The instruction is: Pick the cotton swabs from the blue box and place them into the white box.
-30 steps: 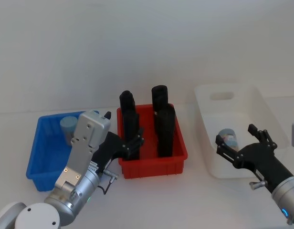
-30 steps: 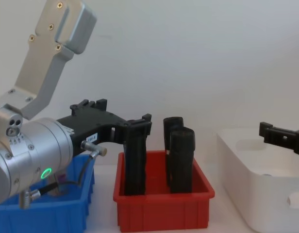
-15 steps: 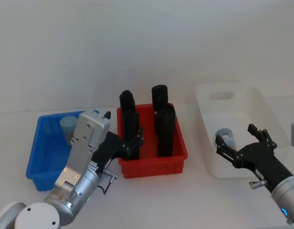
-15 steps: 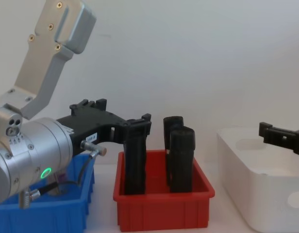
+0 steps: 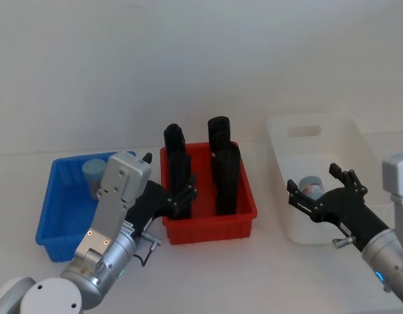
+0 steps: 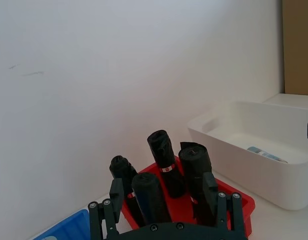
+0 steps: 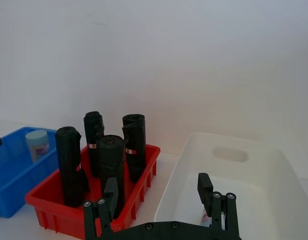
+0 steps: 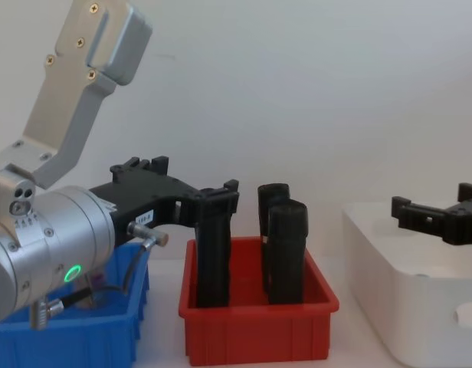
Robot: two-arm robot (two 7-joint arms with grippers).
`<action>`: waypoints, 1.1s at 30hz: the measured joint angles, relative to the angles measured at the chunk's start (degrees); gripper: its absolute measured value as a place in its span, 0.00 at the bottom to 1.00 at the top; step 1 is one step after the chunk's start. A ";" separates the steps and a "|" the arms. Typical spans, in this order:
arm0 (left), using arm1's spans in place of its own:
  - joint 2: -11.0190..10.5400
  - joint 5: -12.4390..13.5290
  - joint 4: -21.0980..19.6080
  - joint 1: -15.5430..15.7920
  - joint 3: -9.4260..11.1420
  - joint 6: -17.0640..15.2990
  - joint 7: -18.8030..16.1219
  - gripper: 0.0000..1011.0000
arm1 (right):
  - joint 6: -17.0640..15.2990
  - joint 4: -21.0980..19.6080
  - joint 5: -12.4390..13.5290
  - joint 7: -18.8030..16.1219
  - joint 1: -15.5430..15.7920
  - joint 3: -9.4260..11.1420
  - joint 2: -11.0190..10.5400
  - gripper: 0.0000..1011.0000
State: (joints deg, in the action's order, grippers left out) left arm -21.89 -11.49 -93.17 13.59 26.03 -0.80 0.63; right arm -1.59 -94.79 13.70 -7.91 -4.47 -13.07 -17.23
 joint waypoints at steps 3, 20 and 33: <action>0.00 0.00 0.00 0.00 0.00 0.00 0.00 0.99 | 0.26 1.82 -0.57 -1.26 -1.46 -0.10 0.54 0.99; 0.00 0.00 0.00 0.00 0.00 0.00 0.00 0.99 | 4.22 20.74 -4.62 -13.24 -15.09 -1.28 5.45 0.99; -0.01 0.01 0.00 0.00 0.00 0.01 0.00 0.99 | 8.85 38.52 -7.78 -19.79 -26.58 -2.94 9.87 0.99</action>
State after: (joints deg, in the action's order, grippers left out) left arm -21.90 -11.48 -93.17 13.59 26.03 -0.79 0.63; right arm 7.26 -56.27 5.93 -27.70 -31.05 -16.01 -7.36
